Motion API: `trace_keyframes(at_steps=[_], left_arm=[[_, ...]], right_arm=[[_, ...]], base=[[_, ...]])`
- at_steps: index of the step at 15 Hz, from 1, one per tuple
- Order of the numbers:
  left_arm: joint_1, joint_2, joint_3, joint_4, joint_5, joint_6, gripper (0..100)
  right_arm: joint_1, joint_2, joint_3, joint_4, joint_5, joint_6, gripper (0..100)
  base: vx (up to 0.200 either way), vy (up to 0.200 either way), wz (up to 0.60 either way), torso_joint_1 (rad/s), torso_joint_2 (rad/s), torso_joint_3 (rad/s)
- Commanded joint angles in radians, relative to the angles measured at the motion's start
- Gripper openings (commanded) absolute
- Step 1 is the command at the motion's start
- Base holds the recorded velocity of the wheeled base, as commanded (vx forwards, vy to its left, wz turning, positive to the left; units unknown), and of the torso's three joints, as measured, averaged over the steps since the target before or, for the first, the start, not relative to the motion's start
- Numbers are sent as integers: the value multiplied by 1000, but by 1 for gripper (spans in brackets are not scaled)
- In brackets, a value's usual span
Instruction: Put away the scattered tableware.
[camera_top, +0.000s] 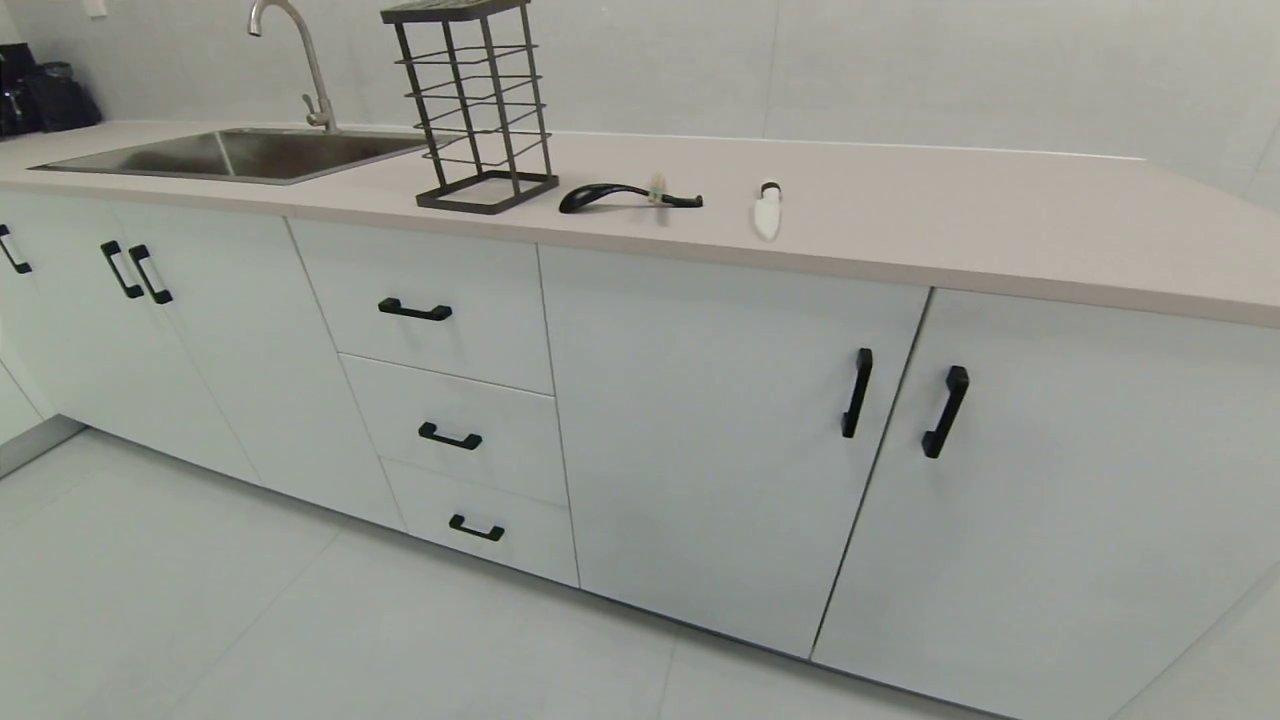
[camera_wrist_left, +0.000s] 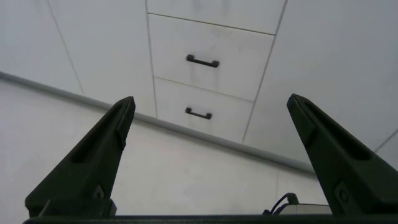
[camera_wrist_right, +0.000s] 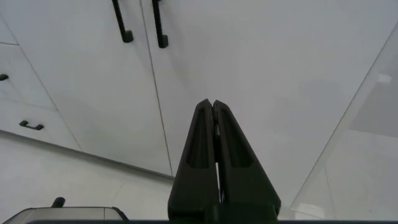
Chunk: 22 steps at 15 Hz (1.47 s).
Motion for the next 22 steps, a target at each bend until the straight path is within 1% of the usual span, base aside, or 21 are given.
trace_keyframes(at_steps=[1, 4, 5, 8, 10, 11, 16, 17, 20, 22], left_arm=[[0, 0, 0, -1, 0, -1, 100], [0, 0, 0, -1, 0, -2, 100], [0, 0, 0, -1, 0, -1, 100], [0, 0, 0, -1, 0, -2, 100], [0, 0, 0, -1, 0, -2, 100], [0, 0, 0, -1, 0, -2, 100], [0, 0, 0, -1, 0, -2, 100], [0, 0, 0, -1, 0, 2, 100], [0, 0, 0, -1, 0, -1, 100], [0, 0, 0, -1, -1, -1, 100]], right_arm=[[0, 2, 0, 1, 1, -1, 0], [0, 2, 0, 1, 1, -1, 0], [0, 2, 0, 1, 1, 1, 0], [0, 2, 0, 1, 1, 1, 0], [0, 2, 0, 1, 1, 1, 0], [0, 2, 0, 1, 1, 1, 0], [2, 3, 0, 1, 1, 1, 0], [0, 3, 0, 1, 1, 1, 0], [0, 3, 0, 1, 1, 1, 0], [0, 3, 0, 1, 1, 1, 0]], base=[[0, 200, 0, -2, -7, 2], [0, 200, 0, -1, 4, 1], [200, 200, 0, 2, 2, 2], [200, 0, 0, -2, -1, 7], [200, 200, 0, 5, 2, 5], [200, 0, 0, 2, -2, -2], [0, 0, 0, 0, 0, 0], [0, 200, 0, 2, 2, 7], [0, 200, 0, 1, 1, 7], [0, 0, 0, 0, 0, 0]])
